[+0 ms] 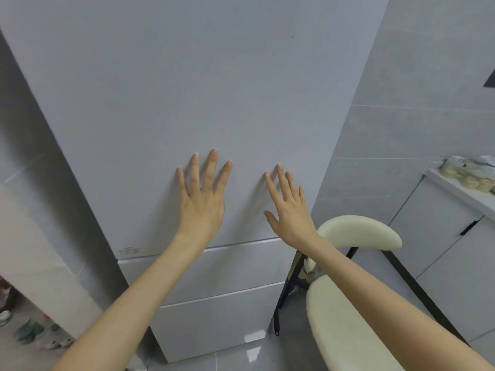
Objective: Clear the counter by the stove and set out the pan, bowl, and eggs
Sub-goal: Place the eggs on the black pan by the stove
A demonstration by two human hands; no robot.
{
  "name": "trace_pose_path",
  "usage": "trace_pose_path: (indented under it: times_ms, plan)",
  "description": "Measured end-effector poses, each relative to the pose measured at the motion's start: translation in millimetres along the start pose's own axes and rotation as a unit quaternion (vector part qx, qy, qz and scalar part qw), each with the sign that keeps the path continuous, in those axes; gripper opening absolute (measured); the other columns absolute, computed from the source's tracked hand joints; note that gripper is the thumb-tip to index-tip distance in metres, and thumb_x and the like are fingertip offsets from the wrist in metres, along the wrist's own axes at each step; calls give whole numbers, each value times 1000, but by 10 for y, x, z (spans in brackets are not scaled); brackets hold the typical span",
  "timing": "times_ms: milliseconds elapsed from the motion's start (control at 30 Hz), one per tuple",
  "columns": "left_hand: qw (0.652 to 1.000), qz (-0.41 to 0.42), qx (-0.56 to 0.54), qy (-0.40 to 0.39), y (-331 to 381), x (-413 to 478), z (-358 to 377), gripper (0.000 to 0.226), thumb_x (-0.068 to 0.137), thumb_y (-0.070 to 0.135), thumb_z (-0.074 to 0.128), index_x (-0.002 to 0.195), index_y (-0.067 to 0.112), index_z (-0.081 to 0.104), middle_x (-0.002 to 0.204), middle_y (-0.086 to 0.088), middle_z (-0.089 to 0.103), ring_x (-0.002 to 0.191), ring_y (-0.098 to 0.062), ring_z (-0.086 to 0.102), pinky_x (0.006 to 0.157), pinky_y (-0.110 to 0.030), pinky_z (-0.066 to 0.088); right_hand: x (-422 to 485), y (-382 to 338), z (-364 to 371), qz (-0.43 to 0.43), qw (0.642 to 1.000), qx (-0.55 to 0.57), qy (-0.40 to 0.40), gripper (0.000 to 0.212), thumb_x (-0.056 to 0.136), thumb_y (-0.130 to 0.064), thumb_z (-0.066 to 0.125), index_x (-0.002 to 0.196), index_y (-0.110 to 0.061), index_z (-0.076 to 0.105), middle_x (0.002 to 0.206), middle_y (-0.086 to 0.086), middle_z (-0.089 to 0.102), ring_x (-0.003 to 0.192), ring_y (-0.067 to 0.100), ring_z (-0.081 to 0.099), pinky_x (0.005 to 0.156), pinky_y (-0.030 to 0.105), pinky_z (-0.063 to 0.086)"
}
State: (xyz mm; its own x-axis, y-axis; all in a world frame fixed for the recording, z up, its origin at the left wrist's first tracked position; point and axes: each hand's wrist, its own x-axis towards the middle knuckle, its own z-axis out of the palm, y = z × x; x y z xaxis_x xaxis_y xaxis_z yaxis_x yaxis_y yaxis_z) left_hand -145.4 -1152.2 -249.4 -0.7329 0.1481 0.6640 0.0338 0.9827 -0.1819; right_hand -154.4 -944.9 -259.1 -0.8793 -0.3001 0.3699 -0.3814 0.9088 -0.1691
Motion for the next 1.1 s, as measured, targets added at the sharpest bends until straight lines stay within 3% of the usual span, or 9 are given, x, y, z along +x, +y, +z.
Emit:
trace_pose_path:
  times_ms: [133, 233, 333, 500, 633, 767, 1100]
  plan:
    - [1000, -5, -16, -8, 95, -20, -59, 88, 80, 29, 65, 152, 22, 14, 158, -12, 6, 143, -42, 14, 110, -61, 23, -32, 39, -81, -12, 1000, 25, -6, 77, 97, -23, 50, 152, -28, -2, 158, -4, -22, 147, 21, -14, 118, 46, 0]
    - [995, 17, -99, 13, 246, -40, -155, 79, 80, 24, 65, 149, 23, 26, 153, -11, 28, 130, -37, 38, 103, -53, 36, -155, 122, -186, 5, 999, 39, 31, 70, 95, -22, 52, 153, -25, 12, 161, -1, -1, 148, 24, 4, 120, 46, 13]
    - [979, 32, -201, 13, 455, -28, -241, 65, 81, 19, 66, 142, 20, 42, 136, -9, 51, 114, -33, 52, 93, -45, 44, -388, 218, -345, 54, 994, 72, 64, 62, 95, -21, 52, 150, -23, 24, 157, 0, 22, 142, 21, 21, 114, 37, 26]
    - [940, 67, -331, -39, 1029, 13, -527, 46, 87, 14, 58, 133, 19, 52, 133, -5, 53, 112, -28, 54, 86, -39, 48, -1027, 531, -691, 148, 982, 83, 78, 50, 94, -18, 53, 142, -23, 40, 140, -3, 49, 128, 18, 42, 104, 32, 36]
    - [920, 161, -355, -44, 1638, -23, -784, 42, 87, 13, 57, 129, 18, 56, 125, -4, 58, 103, -28, 58, 81, -39, 49, -1684, 811, -964, 229, 968, 54, 89, 46, 93, -19, 53, 138, -25, 45, 137, -5, 52, 125, 16, 46, 96, 31, 41]
    - [879, 224, -416, -69, 2397, -184, -1150, 42, 87, 13, 57, 129, 18, 56, 121, -3, 60, 105, -27, 57, 84, -40, 47, -2504, 1074, -1337, 311, 945, 9, 101, 44, 94, -19, 50, 137, -27, 45, 134, -6, 53, 123, 16, 45, 89, 29, 40]
    - [773, 376, -500, -104, 4029, -953, -2368, 48, 93, 24, 49, 140, 22, 41, 130, 0, 52, 115, -22, 49, 91, -35, 44, -4725, 1160, -2372, 475, 866, -56, 144, 42, 94, -22, 51, 136, -29, 46, 137, -11, 50, 125, 11, 46, 97, 31, 43]
